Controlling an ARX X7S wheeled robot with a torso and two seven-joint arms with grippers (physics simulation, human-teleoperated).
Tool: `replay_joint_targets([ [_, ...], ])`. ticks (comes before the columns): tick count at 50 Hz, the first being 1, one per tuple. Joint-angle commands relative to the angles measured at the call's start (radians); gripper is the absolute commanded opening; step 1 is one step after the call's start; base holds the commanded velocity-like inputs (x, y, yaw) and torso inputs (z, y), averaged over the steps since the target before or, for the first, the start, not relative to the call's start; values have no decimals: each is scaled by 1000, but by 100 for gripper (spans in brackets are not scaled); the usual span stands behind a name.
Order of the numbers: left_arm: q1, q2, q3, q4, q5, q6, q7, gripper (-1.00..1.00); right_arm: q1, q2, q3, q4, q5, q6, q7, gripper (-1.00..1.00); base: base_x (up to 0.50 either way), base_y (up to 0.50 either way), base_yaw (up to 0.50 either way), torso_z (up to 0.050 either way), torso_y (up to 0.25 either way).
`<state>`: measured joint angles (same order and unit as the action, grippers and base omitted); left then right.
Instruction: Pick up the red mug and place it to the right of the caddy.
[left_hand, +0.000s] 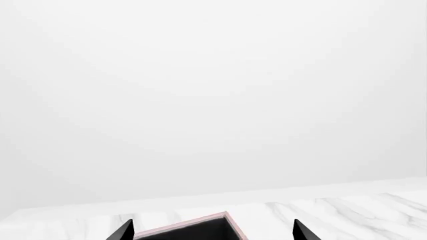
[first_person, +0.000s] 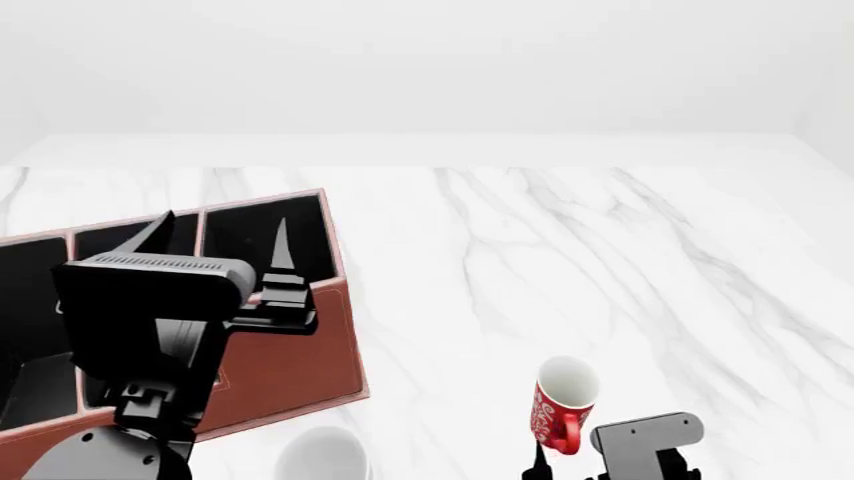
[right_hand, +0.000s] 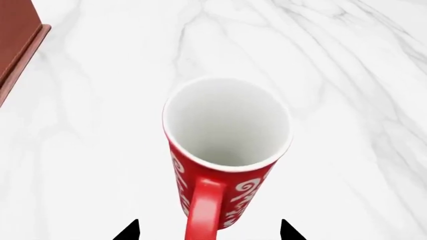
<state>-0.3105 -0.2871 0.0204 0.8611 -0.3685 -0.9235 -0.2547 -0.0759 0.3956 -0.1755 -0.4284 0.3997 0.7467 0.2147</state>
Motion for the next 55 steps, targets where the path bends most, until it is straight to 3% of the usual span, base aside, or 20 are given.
replay_joint_targets([
  [1,-1,-4,5,-4,-3,4,-5,100,4,1,-3,7,5,-1,-2,100,0,0,0,0,0],
  [5,-1,-5,4,-7,-5,5,-6,100,4,1,-3,7,2,-6,1,100,0,0,0,0,0],
  [6,-1,-5,4,-7,-6,5,-6,100,3,1,-4,7,1,-8,2,-100,0,0,0,0,0],
  [32,-1,-13,9,-7,-18,9,-18,100,3,5,-11,9,1,-23,6,-100,0,0,0,0,0],
  [43,-2,-17,11,-10,-22,13,-22,100,82,40,-6,-135,5,30,25,-100,0,0,0,0,0],
  [55,-2,-20,11,-8,-30,11,-28,100,244,45,-93,-134,-2,73,-26,-100,0,0,0,0,1],
])
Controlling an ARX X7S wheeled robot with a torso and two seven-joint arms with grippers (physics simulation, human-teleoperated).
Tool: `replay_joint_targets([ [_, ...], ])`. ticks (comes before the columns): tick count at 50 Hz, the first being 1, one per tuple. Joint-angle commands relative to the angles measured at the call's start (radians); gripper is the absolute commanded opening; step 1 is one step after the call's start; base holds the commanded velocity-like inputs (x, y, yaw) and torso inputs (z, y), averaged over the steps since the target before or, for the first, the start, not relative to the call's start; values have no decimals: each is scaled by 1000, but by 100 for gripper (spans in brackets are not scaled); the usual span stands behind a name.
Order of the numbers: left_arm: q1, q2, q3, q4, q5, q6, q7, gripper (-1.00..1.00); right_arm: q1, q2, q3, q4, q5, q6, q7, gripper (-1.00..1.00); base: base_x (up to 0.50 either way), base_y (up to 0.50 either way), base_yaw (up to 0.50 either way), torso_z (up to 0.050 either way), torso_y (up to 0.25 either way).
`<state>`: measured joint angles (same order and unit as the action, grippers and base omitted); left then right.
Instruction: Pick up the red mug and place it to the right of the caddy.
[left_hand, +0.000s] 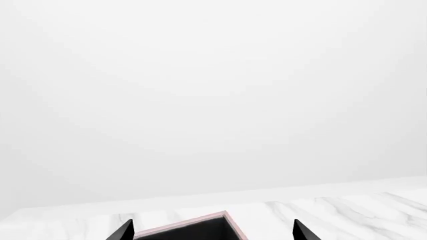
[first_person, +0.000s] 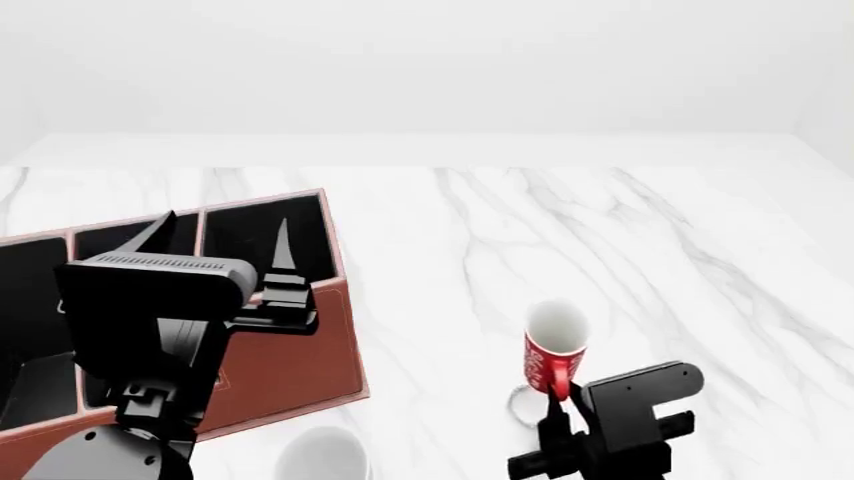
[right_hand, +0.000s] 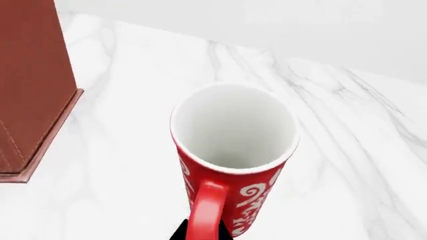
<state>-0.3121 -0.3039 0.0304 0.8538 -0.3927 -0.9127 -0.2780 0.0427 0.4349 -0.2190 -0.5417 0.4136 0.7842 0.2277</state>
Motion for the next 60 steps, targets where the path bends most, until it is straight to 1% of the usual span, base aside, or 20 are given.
replay_joint_targets([
  [1,0,-3,0,1,-7,0,-5,100,147,4,-63,-7,-9,38,-59,-100,0,0,0,0,0],
  [6,-2,-5,-1,-3,-9,3,-6,100,239,-12,-130,42,1,35,-133,-100,0,0,0,0,0],
  [8,-2,-6,-3,-5,-11,4,-5,100,272,-25,-141,63,4,46,-142,-100,0,0,0,0,0],
  [11,-2,-7,-5,-5,-13,5,-6,100,310,-36,-161,99,28,28,-201,-100,0,0,0,0,0],
  [14,-1,-8,-5,-3,-14,5,-9,100,379,-65,-211,176,22,29,-247,-100,0,0,0,0,0],
  [17,-1,-9,-5,-4,-16,5,-10,100,414,-75,-236,210,39,38,-292,-100,0,0,0,0,0],
  [19,-1,-10,-5,-4,-17,5,-10,100,432,-81,-255,236,48,24,-333,-100,0,0,0,0,0],
  [22,1,-12,-7,1,-19,4,-13,100,469,-110,-284,330,41,-4,-376,-100,0,0,0,0,3],
  [33,0,-14,-1,-2,-21,7,-18,100,473,-124,-334,409,8,-61,-407,-100,0,0,0,0,0],
  [37,1,-16,0,-3,-22,10,-19,100,489,-147,-361,463,-17,-89,-412,-100,0,0,0,0,0],
  [50,0,-19,1,-4,-28,12,-24,100,528,-179,-392,576,-44,-89,-409,-100,0,0,0,0,1],
  [60,-1,-23,-2,-3,-35,13,-28,100,525,-187,-415,607,-52,-96,-412,-100,0,0,0,0,1],
])
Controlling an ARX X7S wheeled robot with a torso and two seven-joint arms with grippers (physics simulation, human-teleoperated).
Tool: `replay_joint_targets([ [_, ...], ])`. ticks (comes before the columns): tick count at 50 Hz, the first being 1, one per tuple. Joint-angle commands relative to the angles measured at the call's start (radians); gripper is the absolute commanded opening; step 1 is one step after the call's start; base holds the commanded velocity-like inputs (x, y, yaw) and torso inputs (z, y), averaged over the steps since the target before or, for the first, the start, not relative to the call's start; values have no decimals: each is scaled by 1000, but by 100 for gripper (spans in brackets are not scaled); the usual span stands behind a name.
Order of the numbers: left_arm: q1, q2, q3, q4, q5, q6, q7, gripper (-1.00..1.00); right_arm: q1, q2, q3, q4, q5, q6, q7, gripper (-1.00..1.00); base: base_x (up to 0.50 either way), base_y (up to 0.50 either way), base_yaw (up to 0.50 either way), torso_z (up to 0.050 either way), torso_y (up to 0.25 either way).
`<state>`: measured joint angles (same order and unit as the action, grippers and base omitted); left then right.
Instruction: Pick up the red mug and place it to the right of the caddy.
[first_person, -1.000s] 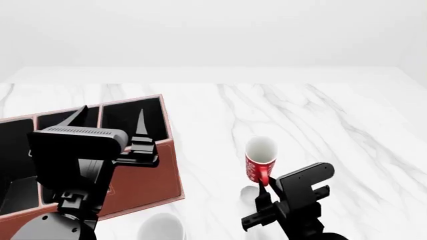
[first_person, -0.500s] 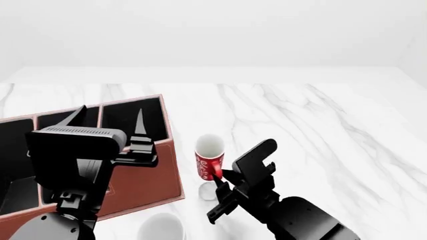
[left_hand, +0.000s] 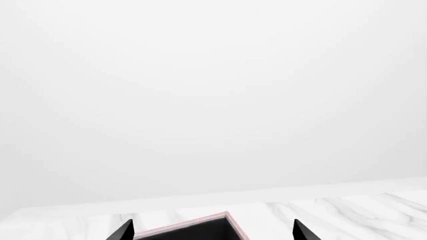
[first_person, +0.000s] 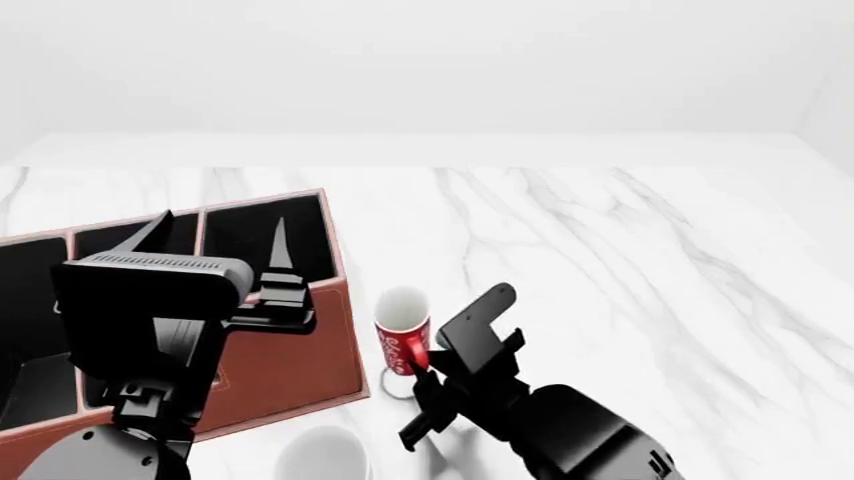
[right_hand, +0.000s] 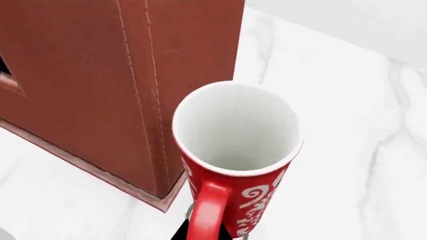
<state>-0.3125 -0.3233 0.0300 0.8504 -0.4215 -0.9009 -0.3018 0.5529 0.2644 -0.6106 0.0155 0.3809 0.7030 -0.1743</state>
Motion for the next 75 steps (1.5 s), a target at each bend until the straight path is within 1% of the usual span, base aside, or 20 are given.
replay_joint_targets([
  [1,-1,-3,-1,0,-7,1,-4,100,16,-17,-24,52,-19,-15,-12,-100,0,0,0,0,0],
  [10,0,-6,0,0,-10,4,-7,100,26,-20,-24,65,-19,0,1,-100,0,0,0,0,0],
  [11,0,-6,0,0,-11,4,-8,100,24,-18,-27,64,-19,-5,-2,100,0,0,0,0,0],
  [25,2,-11,0,2,-17,7,-14,100,24,-19,-29,67,-15,-3,5,100,0,0,0,0,1],
  [36,2,-14,1,5,-23,7,-20,100,18,-5,-18,29,-4,21,25,100,0,0,0,0,0],
  [46,2,-17,-1,3,-28,10,-23,100,7,21,2,-61,-7,86,95,100,0,0,0,0,0],
  [54,2,-19,1,2,-32,12,-26,100,-5,30,24,-67,-3,83,115,100,0,0,0,0,0],
  [57,1,-20,1,2,-33,12,-27,100,-11,40,34,-112,10,115,129,100,0,0,0,0,0],
  [61,1,-21,3,4,-35,13,-29,100,-31,55,48,-147,21,119,138,100,0,0,0,0,0],
  [66,1,-23,5,3,-35,14,-31,100,-60,78,99,-208,60,133,148,100,0,0,0,0,0],
  [69,2,-23,6,5,-37,14,-33,100,-104,114,158,-311,115,161,157,100,0,0,0,0,0],
  [74,1,-25,12,1,-36,16,-35,100,-176,170,220,-467,183,177,159,100,0,0,0,0,0],
  [75,2,-25,11,3,-37,15,-36,100,-199,183,254,-514,207,173,165,100,0,0,0,0,0],
])
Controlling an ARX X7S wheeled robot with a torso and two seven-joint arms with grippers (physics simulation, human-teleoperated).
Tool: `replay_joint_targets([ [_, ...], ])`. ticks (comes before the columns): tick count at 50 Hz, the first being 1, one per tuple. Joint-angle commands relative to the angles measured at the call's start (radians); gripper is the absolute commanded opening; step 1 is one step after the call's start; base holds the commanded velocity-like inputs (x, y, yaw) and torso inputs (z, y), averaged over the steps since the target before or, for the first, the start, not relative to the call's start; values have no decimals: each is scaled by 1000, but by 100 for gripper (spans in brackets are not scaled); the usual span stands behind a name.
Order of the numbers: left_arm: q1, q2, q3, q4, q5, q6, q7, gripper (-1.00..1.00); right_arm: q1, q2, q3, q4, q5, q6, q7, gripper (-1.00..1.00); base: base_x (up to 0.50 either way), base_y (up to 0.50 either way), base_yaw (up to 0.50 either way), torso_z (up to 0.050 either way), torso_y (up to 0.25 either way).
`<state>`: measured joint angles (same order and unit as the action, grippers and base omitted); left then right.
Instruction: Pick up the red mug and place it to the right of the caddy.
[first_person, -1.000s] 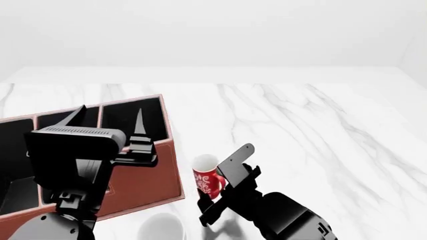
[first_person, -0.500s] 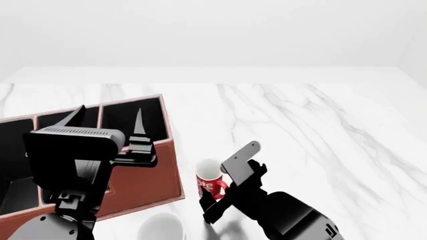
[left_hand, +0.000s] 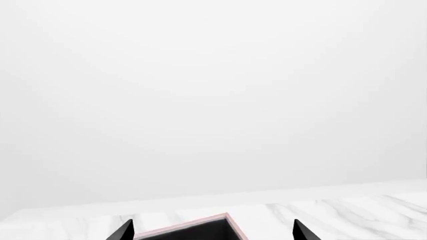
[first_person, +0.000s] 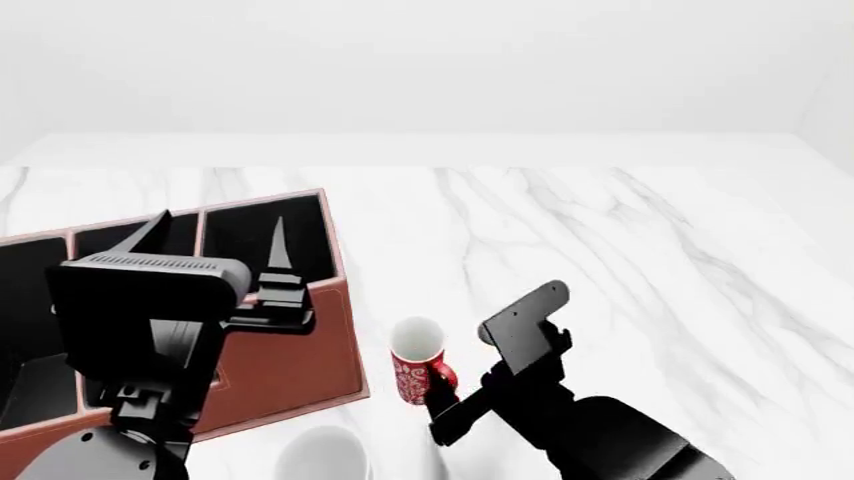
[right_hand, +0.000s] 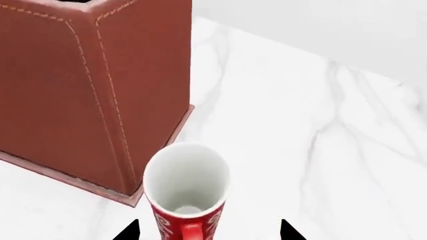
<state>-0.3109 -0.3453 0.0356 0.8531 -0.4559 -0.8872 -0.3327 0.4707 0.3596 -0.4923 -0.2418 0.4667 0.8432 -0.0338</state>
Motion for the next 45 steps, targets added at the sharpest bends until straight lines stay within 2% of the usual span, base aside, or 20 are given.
replay_joint_targets([
  [1,0,-3,5,1,-4,2,-5,100,-125,94,151,-278,136,37,27,100,0,0,0,0,0],
  [6,-1,-4,10,-3,-3,4,-7,100,-212,117,313,-436,211,-23,72,100,0,0,0,0,0],
  [8,-1,-5,16,2,-2,2,-10,100,-311,99,427,-547,212,-152,99,100,0,0,0,0,0],
  [10,0,-6,16,4,-4,1,-10,100,-378,85,465,-592,191,-241,93,100,0,0,0,0,0],
  [13,-1,-7,21,1,-3,4,-10,100,-543,34,488,-655,103,-461,33,100,0,0,0,0,0],
  [17,-1,-9,25,0,-3,5,-11,100,-574,-8,501,-633,81,-547,24,100,0,0,0,0,0],
  [26,-5,-14,39,-7,3,12,-13,100,-537,-2,563,-603,230,-500,63,100,0,0,0,0,0],
  [45,-4,-21,46,-5,-1,14,-22,100,-535,1,533,-589,191,-506,69,100,0,0,0,0,0],
])
